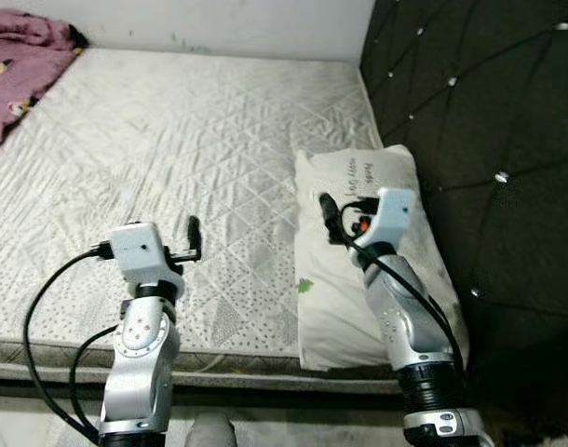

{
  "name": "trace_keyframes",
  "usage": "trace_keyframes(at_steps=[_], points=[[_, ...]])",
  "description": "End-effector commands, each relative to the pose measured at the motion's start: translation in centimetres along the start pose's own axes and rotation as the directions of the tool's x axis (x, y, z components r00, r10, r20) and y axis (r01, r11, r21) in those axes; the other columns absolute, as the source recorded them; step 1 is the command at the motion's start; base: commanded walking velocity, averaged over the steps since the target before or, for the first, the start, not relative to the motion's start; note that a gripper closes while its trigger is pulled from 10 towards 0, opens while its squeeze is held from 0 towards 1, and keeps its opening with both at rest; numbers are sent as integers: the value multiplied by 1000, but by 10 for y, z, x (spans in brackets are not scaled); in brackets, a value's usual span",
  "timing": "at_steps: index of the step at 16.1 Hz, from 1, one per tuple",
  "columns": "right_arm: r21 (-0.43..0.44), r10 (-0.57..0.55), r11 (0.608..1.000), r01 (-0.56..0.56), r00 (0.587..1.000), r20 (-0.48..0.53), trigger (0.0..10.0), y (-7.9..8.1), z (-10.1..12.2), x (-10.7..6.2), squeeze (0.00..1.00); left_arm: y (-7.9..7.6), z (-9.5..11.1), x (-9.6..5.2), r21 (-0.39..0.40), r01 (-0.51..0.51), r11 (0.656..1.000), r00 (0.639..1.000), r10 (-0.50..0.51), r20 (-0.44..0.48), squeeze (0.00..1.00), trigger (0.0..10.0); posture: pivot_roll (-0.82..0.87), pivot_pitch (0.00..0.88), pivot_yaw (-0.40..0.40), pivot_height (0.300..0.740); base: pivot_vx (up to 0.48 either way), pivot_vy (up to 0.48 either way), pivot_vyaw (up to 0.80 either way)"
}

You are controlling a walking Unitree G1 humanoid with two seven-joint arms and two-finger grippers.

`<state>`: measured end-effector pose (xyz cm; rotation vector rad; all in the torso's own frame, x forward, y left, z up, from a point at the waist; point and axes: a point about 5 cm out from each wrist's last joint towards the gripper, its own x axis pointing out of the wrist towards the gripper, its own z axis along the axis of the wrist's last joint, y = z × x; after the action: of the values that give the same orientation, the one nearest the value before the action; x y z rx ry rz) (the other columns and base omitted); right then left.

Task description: Clean up the room

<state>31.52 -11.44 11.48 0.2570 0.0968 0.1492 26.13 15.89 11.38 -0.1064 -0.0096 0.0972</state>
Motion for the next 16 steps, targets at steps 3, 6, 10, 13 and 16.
trace_keyframes(at_steps=[3,6,10,13,16], points=[[-33,-28,999,27,999,-33,10000,-4,-3,1,0,2,0,2,-8,-8,1000,1000,8,-5,0,10000,-15,0,-15,740,0,281,0],[-90,39,995,-41,999,-21,10000,5,-4,0,0,2,-1,2,-13,-13,1000,1000,13,-7,0,10000,-17,0,-17,740,0,480,0],[-153,18,988,-34,995,-101,10000,3,-13,-1,0,2,0,2,-17,-15,1000,1000,15,-7,0,10000,-19,0,-21,740,0,480,0],[-49,12,999,-17,995,-99,10000,-1,-12,-1,0,2,-1,2,-19,-17,1000,1000,16,-6,0,10000,-19,0,-21,740,0,480,0],[-46,17,999,-22,995,-98,10000,-1,-11,0,0,2,-1,3,-20,-18,1000,1000,18,-7,0,10000,-19,0,-21,740,0,480,0]])
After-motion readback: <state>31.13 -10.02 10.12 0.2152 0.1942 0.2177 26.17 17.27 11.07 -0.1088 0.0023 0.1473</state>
